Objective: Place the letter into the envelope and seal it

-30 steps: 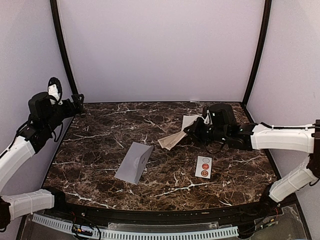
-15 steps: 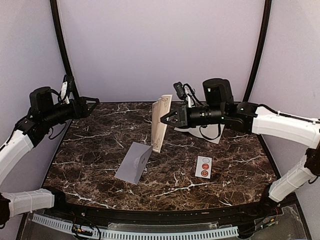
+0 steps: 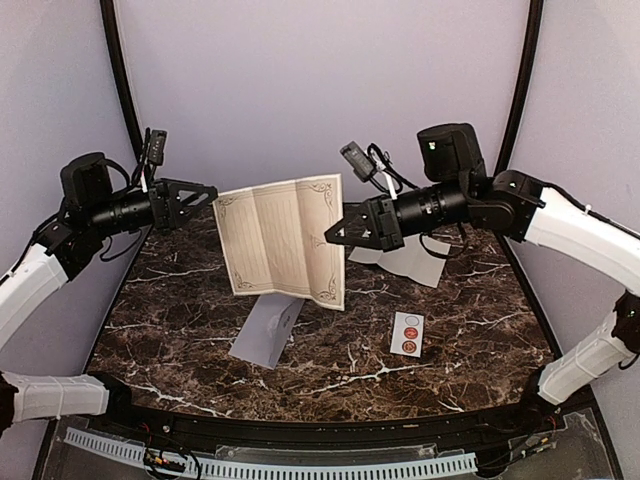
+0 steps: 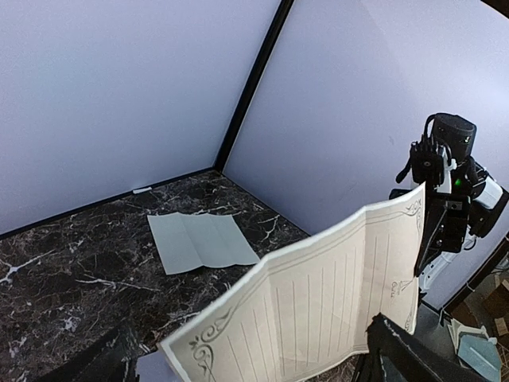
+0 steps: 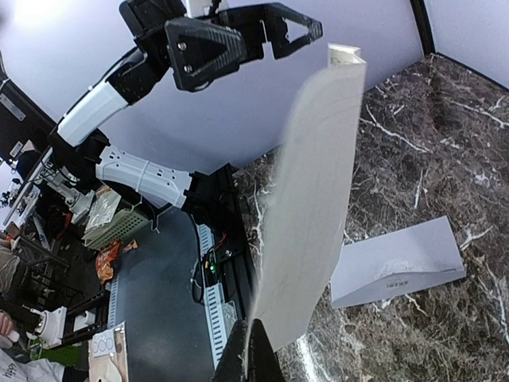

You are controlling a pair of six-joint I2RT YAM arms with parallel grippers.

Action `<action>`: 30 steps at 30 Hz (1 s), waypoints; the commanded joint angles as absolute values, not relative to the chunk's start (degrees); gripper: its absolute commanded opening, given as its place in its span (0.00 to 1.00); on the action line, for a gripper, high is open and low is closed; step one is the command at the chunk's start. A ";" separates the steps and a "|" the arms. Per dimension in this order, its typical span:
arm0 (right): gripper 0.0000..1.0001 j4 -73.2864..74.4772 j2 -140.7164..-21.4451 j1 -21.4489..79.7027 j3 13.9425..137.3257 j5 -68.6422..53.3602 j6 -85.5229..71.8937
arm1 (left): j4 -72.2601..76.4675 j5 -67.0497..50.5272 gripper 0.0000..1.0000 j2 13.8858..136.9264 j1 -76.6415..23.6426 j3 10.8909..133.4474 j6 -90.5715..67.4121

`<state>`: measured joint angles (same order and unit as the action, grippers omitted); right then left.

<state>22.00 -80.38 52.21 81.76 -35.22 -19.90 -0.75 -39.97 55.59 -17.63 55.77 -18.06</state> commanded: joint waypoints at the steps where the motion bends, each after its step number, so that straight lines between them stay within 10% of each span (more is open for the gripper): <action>1: 0.00 31.07 -80.39 52.56 84.42 -37.44 -15.15 | 0.68 -43.70 0.99 56.61 -18.56 61.49 -16.98; 22: 0.00 44.33 -84.24 53.61 87.98 -45.10 -7.13 | -16.08 -52.07 0.99 77.38 -34.88 73.99 -0.41; 30: 0.00 44.76 -83.88 53.61 88.16 -42.65 -7.56 | -20.23 -59.72 0.63 79.59 -34.89 74.27 1.55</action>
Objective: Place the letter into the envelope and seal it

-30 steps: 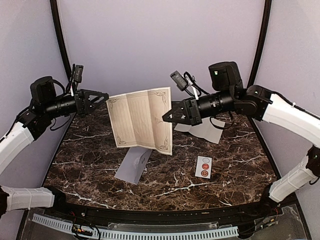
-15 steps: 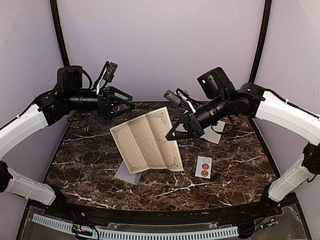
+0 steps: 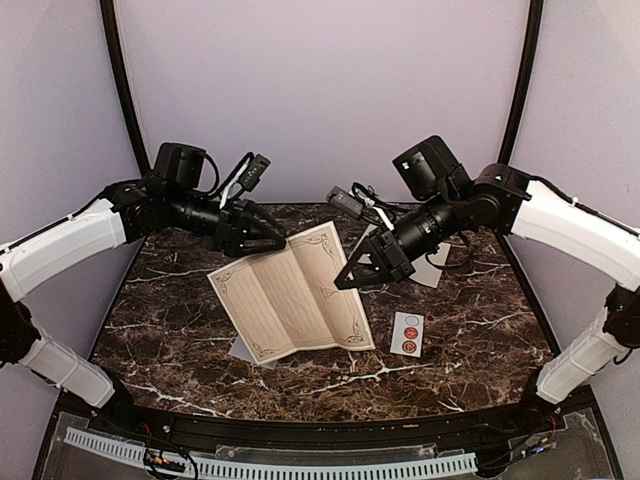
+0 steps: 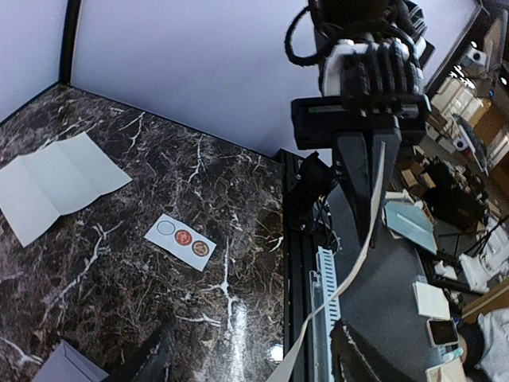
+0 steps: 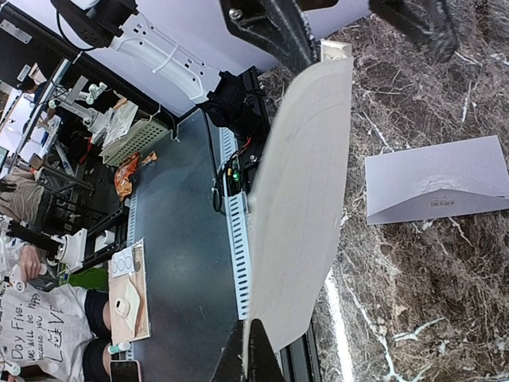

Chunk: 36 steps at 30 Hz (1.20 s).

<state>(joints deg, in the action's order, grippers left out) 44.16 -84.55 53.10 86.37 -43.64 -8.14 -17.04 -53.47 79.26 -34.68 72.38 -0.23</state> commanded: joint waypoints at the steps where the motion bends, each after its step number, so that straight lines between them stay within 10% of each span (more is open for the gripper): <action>1: 0.00 44.66 -83.85 53.61 88.09 -42.17 -7.56 | -21.08 -59.96 0.59 79.82 -34.89 74.27 1.65; 21: 0.00 43.62 -83.92 53.51 89.01 -37.85 -8.89 | -26.29 -57.40 0.00 77.96 -34.98 72.21 3.43; 26: 0.70 36.48 -79.76 50.92 85.43 -35.49 -12.34 | -19.73 -55.12 0.00 73.71 -34.99 68.75 -0.50; 36: 0.99 2.28 -68.95 40.12 68.00 -36.18 -27.47 | -16.21 -56.19 0.00 70.58 -34.98 67.82 -5.10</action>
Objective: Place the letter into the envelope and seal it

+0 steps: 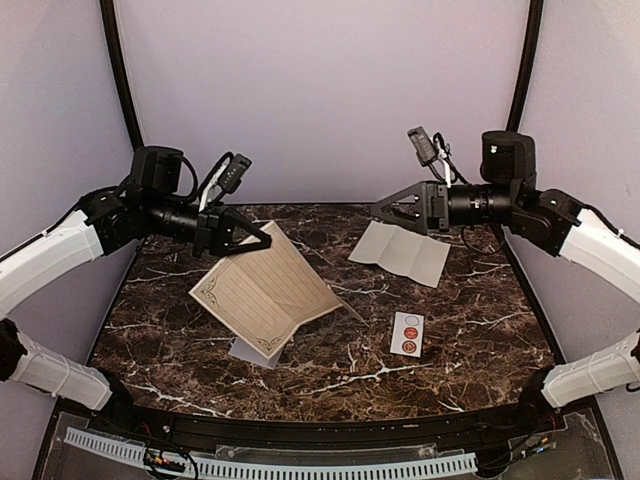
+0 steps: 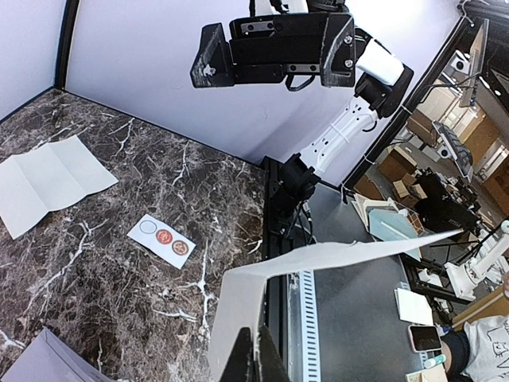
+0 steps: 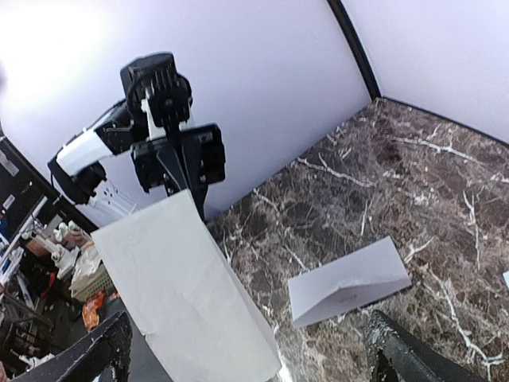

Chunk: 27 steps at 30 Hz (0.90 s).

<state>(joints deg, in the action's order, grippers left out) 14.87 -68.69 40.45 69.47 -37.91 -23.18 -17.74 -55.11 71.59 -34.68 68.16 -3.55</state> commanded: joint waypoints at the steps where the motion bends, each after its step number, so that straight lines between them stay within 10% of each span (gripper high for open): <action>1: 0.99 4.05 -70.01 40.16 68.66 -35.80 -26.51 | -16.49 -56.31 0.00 70.58 -34.98 67.97 -5.14; 17: 0.96 13.33 -84.74 54.93 76.47 -37.73 -16.95 | -15.04 -60.71 0.00 71.61 -35.22 71.35 -8.24; 27: 0.61 11.75 -89.03 56.74 79.71 -41.28 -17.28 | -16.73 -61.97 0.00 72.23 -35.22 72.67 -7.72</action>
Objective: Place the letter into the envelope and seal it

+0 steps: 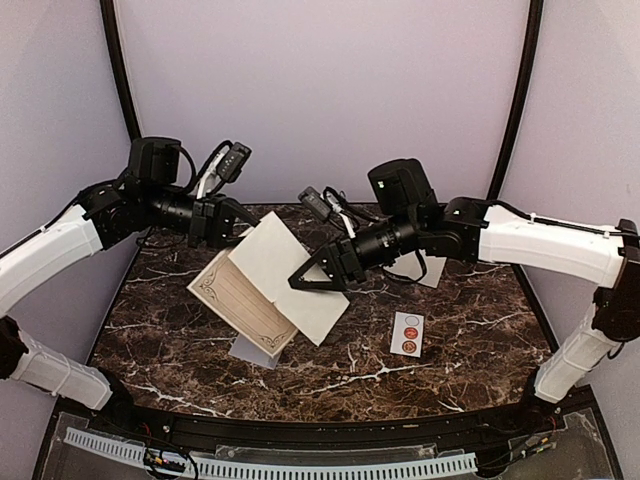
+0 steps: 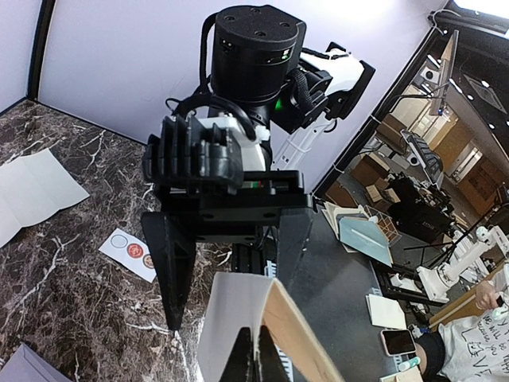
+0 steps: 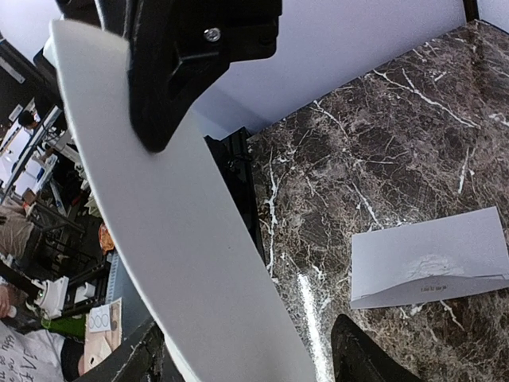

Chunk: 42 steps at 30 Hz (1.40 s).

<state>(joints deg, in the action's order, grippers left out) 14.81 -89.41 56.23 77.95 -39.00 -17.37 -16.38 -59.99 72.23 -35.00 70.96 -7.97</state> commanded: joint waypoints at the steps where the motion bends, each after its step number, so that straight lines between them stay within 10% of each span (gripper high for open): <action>1: 0.56 11.06 -88.68 56.77 79.31 -41.63 -17.59 | -16.88 -61.97 0.00 72.24 -35.24 72.68 -7.68; 14: 0.00 7.86 -88.08 56.87 77.80 -44.74 -19.34 | -18.71 -62.84 0.00 73.73 -35.24 74.09 -6.75; 19: 0.00 6.23 -86.19 56.83 76.22 -41.74 -20.07 | -18.48 -58.65 0.04 72.84 -35.20 74.21 -6.61; 24: 0.00 6.04 -83.76 56.50 74.43 -35.62 -20.49 | -16.08 -44.88 0.55 69.68 -35.20 73.04 -7.34; 28: 0.00 4.86 -80.41 53.33 70.31 -27.33 -24.63 | -16.24 -30.46 0.75 66.42 -34.40 72.73 -8.79; 42: 0.00 -15.92 -69.01 50.06 59.26 -26.44 -31.81 | -5.73 -15.02 0.88 59.83 -24.00 59.11 -26.86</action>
<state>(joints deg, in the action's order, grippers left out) -5.15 -71.16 49.52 59.68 -23.86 -29.87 -7.92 -17.82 56.62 -24.25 62.26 -21.43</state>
